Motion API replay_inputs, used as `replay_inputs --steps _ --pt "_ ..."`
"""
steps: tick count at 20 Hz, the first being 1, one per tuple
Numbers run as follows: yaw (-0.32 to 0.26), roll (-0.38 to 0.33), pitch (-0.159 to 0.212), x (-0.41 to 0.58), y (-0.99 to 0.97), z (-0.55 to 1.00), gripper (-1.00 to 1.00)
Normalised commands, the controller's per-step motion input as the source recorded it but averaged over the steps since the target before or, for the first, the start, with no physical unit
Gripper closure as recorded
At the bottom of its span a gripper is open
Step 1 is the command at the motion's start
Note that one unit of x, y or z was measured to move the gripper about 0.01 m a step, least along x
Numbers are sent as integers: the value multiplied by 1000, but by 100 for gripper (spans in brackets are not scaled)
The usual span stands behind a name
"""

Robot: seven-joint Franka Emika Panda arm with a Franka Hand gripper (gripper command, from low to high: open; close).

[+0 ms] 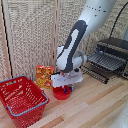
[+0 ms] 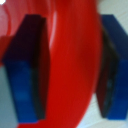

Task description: Extend the gripper towards the oven tray handle. Grasp the handle and carefully pull the tray out of the oven. Move the gripper above the red bowl. Grab the red bowl gently. Lift the bowl and place it onto the oven tray.

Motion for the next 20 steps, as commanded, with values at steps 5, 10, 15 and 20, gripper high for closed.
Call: replay_inputs --steps 5,10,15,20 --pt "-1 35 -63 19 -27 42 100" --pt "-68 63 19 118 -51 385 100" --pt "-143 99 64 -14 -1 658 100" --pt "-141 100 10 -228 -173 801 100"
